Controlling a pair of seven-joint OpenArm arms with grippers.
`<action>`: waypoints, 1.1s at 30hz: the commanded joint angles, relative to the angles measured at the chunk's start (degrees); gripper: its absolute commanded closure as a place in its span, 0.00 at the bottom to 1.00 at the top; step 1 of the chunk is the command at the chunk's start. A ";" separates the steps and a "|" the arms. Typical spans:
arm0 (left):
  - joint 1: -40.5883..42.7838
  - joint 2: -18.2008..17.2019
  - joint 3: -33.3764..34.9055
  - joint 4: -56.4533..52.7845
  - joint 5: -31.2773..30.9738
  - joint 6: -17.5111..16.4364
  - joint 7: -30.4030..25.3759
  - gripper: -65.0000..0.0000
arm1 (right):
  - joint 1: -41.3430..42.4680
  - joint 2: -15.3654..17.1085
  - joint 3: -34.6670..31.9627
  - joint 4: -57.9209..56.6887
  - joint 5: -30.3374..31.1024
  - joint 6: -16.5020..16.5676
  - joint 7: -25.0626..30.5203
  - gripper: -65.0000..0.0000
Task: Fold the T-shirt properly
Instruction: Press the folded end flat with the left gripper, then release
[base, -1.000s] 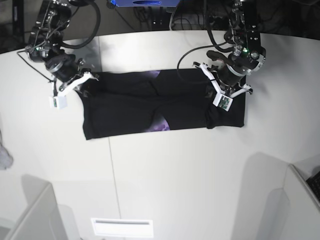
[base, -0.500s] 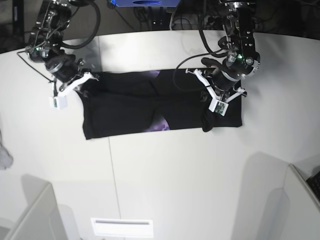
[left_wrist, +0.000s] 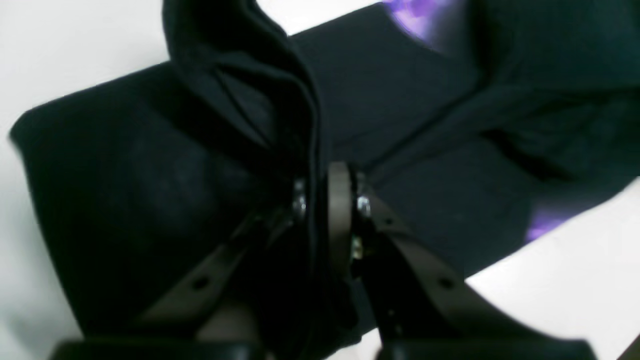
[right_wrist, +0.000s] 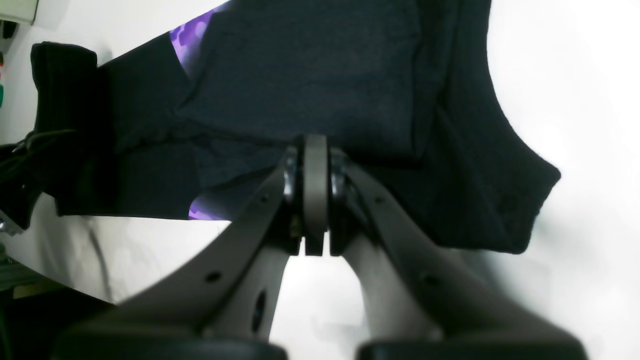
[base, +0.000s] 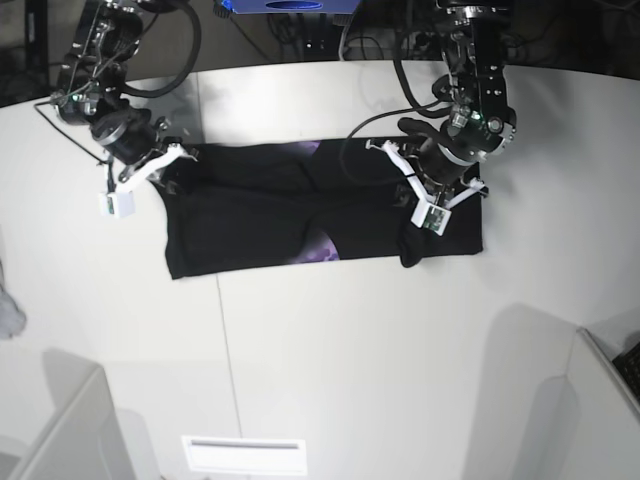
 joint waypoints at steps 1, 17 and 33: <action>-0.47 0.37 0.48 0.97 -0.48 -0.18 -1.13 1.00 | 0.29 0.33 0.06 0.82 0.77 0.36 0.99 1.00; -0.47 0.37 1.01 0.88 -0.92 2.64 -1.13 1.00 | 0.37 1.04 0.06 -1.20 0.86 0.36 0.99 1.00; -0.47 0.28 1.01 0.88 -0.92 2.64 -1.22 0.79 | 0.37 1.04 -0.03 -1.20 1.12 0.36 0.99 1.00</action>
